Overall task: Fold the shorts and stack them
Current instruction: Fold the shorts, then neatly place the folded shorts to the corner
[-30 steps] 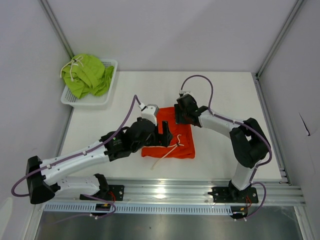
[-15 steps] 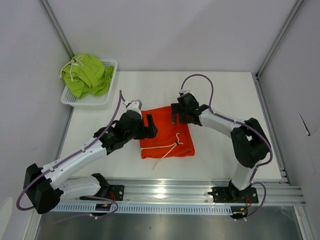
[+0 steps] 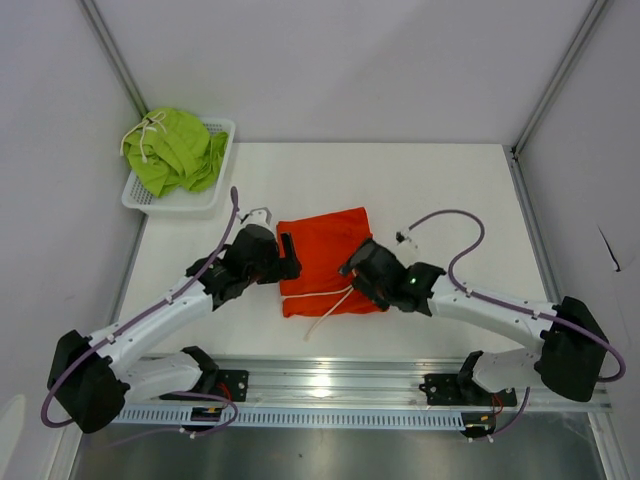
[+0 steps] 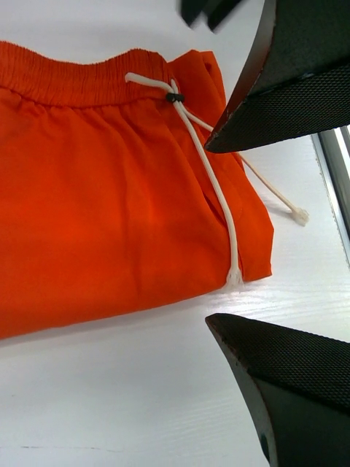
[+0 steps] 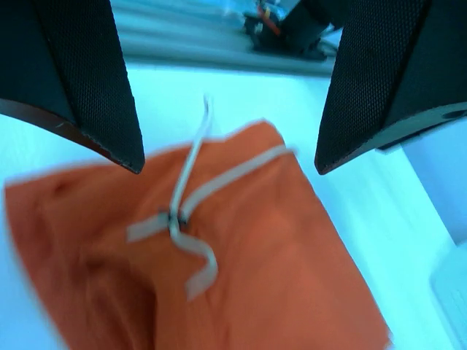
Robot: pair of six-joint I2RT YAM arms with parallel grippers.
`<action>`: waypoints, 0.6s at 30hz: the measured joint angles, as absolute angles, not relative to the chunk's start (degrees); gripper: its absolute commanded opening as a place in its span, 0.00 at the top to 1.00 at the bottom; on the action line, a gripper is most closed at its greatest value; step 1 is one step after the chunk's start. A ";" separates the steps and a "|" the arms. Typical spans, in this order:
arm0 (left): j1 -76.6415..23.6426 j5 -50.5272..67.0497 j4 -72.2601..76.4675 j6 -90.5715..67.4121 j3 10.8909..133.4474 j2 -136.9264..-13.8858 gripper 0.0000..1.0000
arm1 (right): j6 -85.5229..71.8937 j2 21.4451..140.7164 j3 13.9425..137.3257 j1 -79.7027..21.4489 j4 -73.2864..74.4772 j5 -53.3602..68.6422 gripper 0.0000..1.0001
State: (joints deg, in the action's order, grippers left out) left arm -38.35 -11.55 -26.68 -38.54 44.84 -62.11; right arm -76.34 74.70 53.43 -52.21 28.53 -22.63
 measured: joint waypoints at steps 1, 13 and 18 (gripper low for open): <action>-38.06 -11.55 -26.74 -38.54 44.47 -61.89 0.09 | -80.79 74.63 52.34 -54.74 29.28 -23.57 0.01; -36.42 -11.66 -31.03 -38.54 44.71 -52.45 0.09 | -110.19 81.93 46.65 -68.99 28.01 -29.21 0.03; -36.38 -11.64 -33.01 -38.50 45.39 -51.05 0.09 | -112.16 87.68 45.82 -69.17 23.70 -29.67 0.10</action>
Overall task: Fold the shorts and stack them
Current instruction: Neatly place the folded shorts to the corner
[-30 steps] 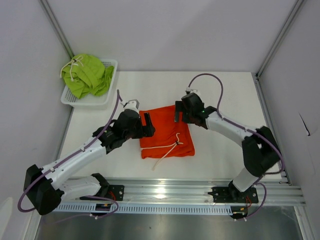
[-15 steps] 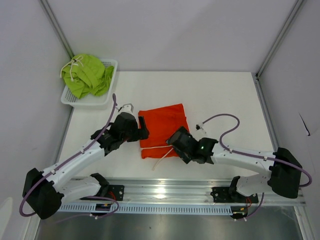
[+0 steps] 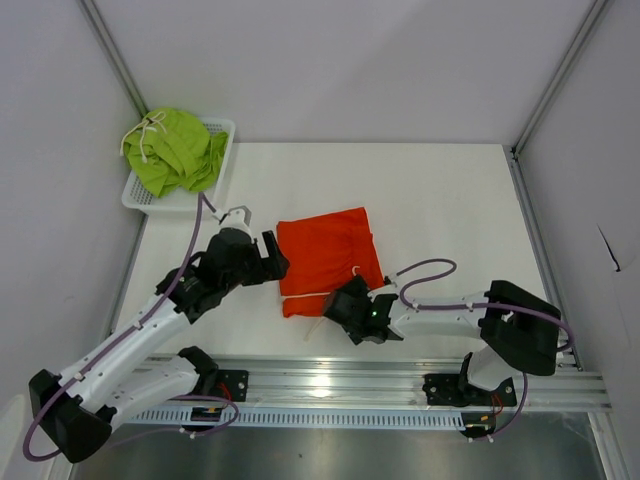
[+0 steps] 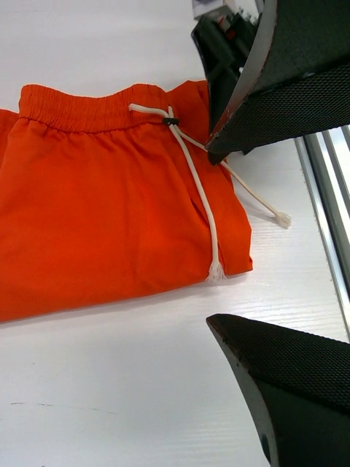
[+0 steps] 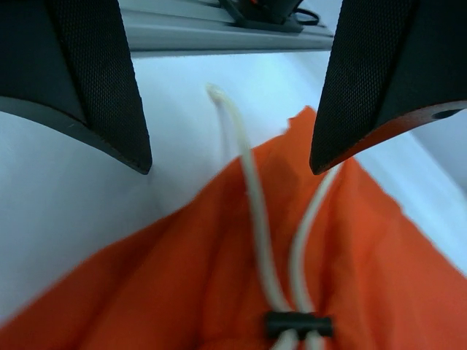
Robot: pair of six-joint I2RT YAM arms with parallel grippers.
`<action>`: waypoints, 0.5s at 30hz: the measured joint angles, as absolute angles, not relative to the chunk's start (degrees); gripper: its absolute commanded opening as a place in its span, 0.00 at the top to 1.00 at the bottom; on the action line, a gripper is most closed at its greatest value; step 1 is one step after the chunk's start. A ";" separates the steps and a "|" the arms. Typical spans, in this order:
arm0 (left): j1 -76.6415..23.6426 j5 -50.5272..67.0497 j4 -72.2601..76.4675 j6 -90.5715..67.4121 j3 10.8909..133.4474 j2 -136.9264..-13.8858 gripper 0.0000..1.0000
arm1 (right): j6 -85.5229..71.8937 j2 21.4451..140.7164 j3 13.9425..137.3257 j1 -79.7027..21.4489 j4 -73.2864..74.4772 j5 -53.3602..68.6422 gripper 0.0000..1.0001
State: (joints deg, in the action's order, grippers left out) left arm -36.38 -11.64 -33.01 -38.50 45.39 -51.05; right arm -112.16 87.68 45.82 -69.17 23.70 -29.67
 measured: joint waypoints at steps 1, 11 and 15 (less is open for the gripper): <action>-36.36 -11.66 -33.41 -38.50 45.47 -50.78 0.09 | -112.40 88.60 45.82 -69.19 22.68 -29.76 0.11; -36.34 -11.81 -35.77 -38.50 45.56 -48.84 0.09 | -113.97 94.61 45.80 -67.72 9.61 -30.68 0.64; -36.34 -11.81 -36.40 -38.48 45.60 -48.66 0.09 | -113.69 94.37 43.86 -66.96 9.50 -30.89 0.97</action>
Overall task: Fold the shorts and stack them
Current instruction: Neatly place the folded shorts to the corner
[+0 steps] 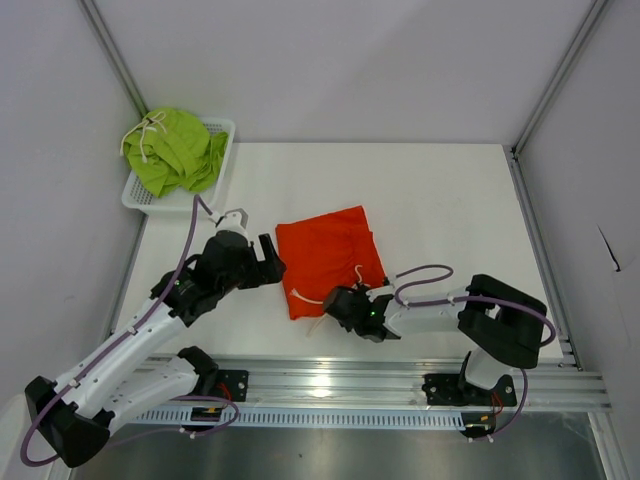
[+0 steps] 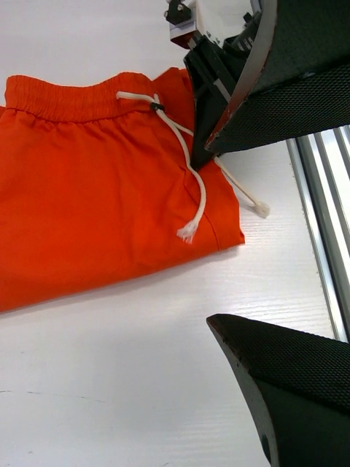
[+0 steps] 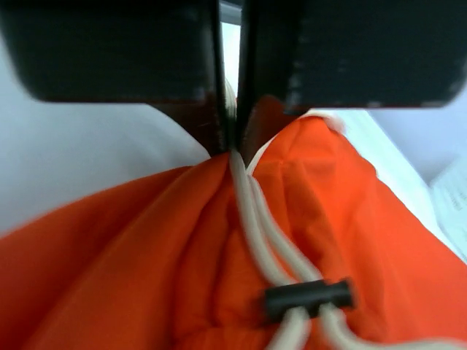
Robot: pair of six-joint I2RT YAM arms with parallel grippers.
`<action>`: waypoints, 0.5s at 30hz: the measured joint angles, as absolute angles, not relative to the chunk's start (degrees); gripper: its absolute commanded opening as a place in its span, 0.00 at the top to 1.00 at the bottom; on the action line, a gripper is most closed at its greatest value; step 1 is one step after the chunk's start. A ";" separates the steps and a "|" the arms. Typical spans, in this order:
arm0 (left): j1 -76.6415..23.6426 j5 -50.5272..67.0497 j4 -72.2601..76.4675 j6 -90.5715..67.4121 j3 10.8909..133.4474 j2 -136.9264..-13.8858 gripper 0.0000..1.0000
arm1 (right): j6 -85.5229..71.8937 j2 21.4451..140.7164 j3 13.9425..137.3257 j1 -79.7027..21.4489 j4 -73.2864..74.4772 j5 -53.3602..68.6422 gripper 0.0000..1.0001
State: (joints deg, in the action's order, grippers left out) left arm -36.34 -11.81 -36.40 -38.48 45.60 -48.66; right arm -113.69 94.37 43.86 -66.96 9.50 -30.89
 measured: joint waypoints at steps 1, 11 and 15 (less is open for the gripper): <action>-36.34 -11.81 -36.62 -38.48 45.65 -48.66 0.09 | -113.82 93.91 42.87 -66.39 9.15 -30.83 1.00; -36.32 -11.75 -37.01 -38.48 45.93 -48.66 0.08 | -88.75 73.14 32.49 -42.26 13.61 -19.77 1.00; -36.32 -11.46 -36.36 -38.50 45.91 -48.86 0.09 | -68.03 64.47 33.23 -24.25 18.57 -12.27 0.96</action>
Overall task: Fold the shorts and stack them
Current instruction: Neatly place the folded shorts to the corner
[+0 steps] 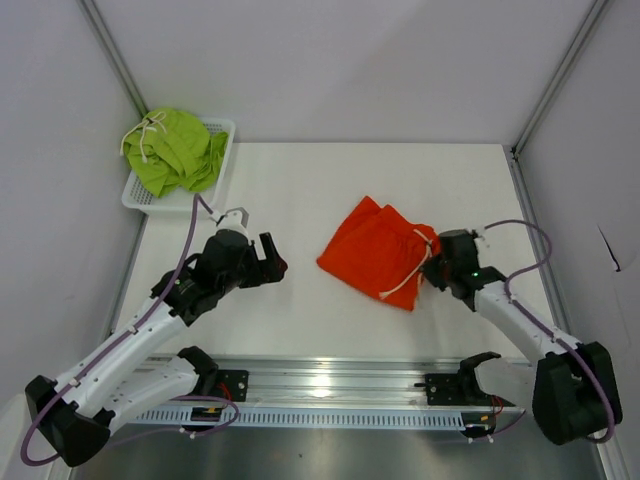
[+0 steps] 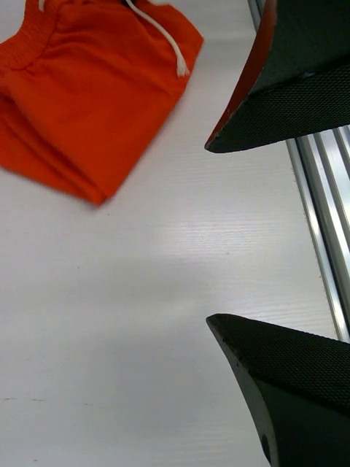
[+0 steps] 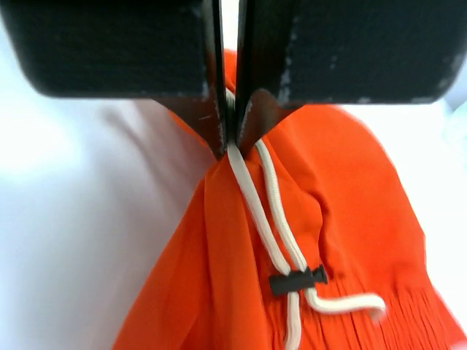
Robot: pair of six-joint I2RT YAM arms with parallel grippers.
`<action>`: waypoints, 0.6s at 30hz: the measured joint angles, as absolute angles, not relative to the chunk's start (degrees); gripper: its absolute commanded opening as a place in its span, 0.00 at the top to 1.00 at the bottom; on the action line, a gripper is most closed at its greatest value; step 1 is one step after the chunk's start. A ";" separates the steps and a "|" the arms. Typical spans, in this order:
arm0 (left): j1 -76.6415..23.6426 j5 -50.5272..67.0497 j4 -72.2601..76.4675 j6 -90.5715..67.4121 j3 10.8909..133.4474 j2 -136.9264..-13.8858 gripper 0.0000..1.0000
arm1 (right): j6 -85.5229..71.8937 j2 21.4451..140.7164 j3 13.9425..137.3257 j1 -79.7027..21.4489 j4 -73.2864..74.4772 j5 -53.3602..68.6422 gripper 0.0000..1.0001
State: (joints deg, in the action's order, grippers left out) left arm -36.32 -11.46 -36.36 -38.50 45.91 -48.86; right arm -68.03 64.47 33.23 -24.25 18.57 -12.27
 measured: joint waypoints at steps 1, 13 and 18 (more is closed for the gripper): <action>-36.29 -11.29 -36.05 -38.50 45.91 -48.97 0.09 | -62.35 63.53 33.76 -18.96 18.68 -9.74 0.98; -36.23 -9.85 -32.71 -38.50 44.66 -52.21 0.09 | -23.86 92.40 60.77 -0.51 29.52 2.17 0.88; -36.23 -9.82 -32.69 -38.46 44.66 -52.21 0.09 | -21.76 92.88 59.13 -0.73 33.47 -1.56 0.75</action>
